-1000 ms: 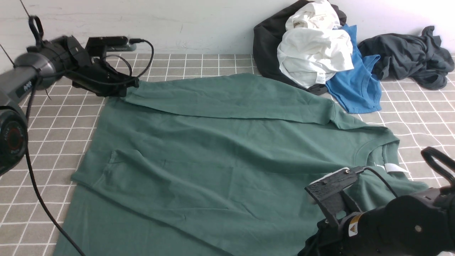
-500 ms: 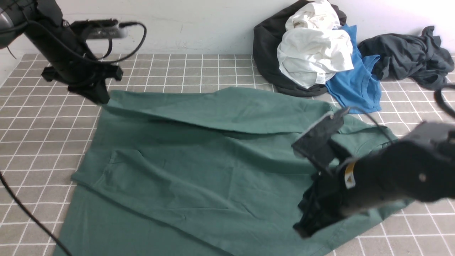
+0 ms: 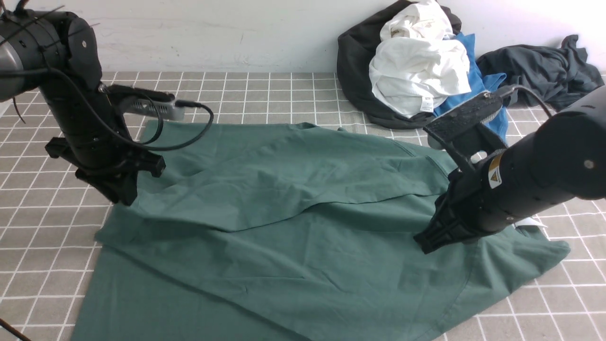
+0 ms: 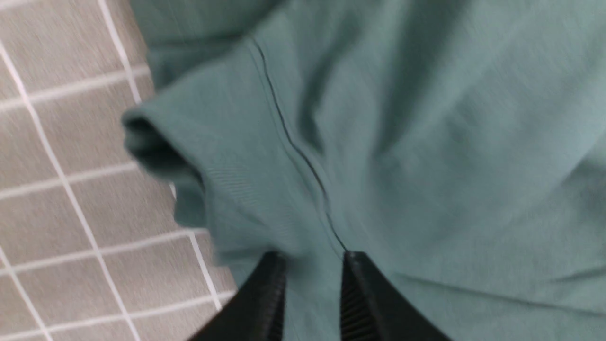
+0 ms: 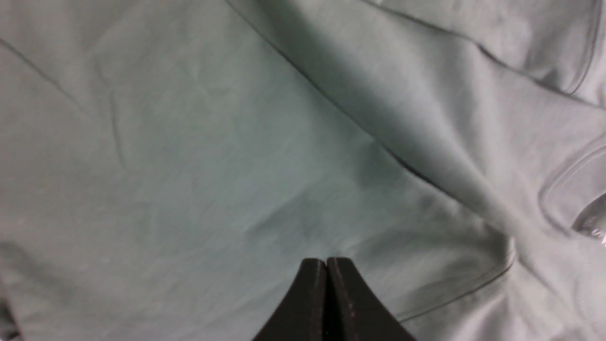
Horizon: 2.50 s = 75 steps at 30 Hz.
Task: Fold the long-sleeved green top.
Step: Use the left arm to drag and drop the cuff onto the cuff closest to the left arm, then use both arms simultaneously to clamp the lower edge of the clothing fabric
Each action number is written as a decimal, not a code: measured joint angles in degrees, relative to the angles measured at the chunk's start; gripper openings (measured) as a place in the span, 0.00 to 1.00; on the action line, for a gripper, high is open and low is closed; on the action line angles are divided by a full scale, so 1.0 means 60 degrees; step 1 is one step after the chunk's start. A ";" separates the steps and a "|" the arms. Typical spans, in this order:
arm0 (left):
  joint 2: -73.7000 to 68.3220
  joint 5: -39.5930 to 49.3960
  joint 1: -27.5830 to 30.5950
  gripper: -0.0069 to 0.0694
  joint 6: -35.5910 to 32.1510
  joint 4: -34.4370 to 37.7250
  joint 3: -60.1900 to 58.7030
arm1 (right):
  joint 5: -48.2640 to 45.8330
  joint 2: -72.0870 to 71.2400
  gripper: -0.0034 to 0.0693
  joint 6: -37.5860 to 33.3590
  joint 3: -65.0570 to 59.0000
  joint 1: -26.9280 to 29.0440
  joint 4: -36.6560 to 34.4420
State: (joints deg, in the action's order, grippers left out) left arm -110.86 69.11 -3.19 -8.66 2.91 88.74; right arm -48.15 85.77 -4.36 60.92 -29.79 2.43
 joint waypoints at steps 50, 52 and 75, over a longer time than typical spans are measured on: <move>0.3900 -0.3791 -0.2944 0.60 -0.3363 -0.2584 -0.9371 | -0.1191 0.0000 0.03 -0.3597 0.0021 0.0000 -0.3614; 0.3753 -0.3695 -0.2952 0.59 -0.3504 -0.2595 -0.9297 | -0.1191 0.0000 0.03 -0.3597 0.0021 0.0000 -0.3613; 0.7440 -0.3726 -0.3015 0.08 -0.2632 -0.2744 -0.9479 | -0.1029 0.0000 0.03 -0.4684 0.0021 0.0000 -0.3613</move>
State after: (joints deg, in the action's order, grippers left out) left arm -66.22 46.76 -21.28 -24.45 -13.55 31.86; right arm -54.33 85.77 -32.46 61.05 -29.79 -19.25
